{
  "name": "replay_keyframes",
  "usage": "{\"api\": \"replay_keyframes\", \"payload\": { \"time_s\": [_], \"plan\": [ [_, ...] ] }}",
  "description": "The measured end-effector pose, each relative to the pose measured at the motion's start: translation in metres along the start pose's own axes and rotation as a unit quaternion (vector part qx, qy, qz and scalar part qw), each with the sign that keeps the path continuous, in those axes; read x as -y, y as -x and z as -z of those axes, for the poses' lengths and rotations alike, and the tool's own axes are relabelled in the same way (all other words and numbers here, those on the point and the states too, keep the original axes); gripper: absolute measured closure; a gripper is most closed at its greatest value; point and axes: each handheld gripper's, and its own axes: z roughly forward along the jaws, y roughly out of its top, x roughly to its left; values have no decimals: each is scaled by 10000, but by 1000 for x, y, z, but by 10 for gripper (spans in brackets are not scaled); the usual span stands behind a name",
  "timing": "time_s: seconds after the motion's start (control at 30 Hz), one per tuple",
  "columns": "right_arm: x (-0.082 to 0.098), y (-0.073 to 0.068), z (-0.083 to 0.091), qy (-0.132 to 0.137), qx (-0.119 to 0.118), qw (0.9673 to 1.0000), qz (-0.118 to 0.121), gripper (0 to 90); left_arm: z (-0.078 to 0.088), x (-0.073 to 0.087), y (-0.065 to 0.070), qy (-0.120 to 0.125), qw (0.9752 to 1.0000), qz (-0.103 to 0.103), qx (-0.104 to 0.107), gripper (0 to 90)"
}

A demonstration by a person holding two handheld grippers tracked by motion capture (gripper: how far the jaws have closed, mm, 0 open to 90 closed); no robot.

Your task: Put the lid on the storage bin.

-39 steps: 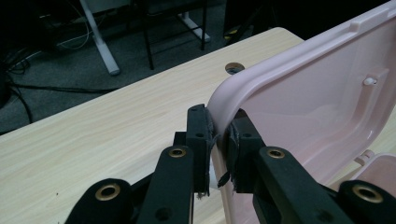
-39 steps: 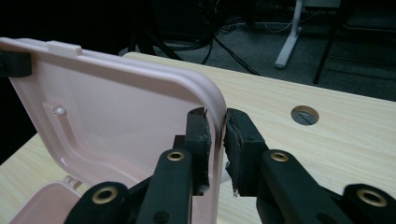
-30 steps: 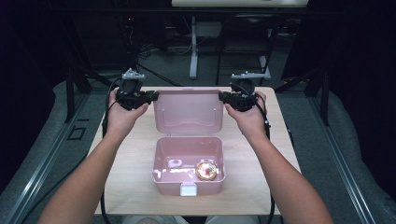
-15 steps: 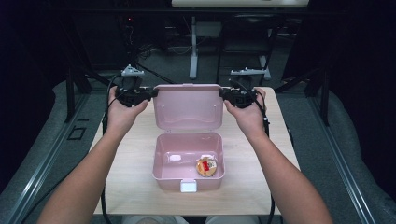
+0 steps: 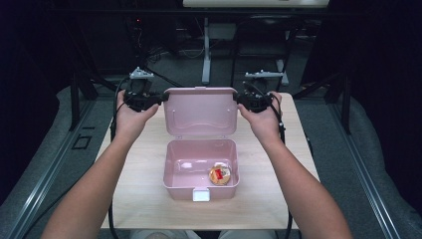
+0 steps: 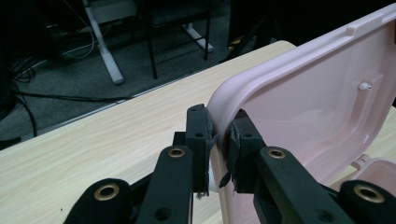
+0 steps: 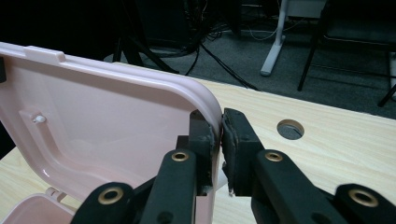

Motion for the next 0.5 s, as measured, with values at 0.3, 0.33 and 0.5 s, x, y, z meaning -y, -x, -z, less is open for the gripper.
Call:
{"api": "replay_keyframes", "payload": {
  "time_s": [0.3, 0.33, 0.5],
  "plan": [
    [0, 1, 1, -6, -45, 10000, -21, 816, 0, 0, 0, 9, 10000, 13, 14, 803],
    [0, 1, 1, -6, -49, 10000, -24, 814, 0, 0, 0, 6, 10000, 17, 17, 802],
    [0, 0, 1, -10, -69, 10000, -11, 809, 0, 1, 0, -22, 10000, 14, 3, 800]
  ]
}}
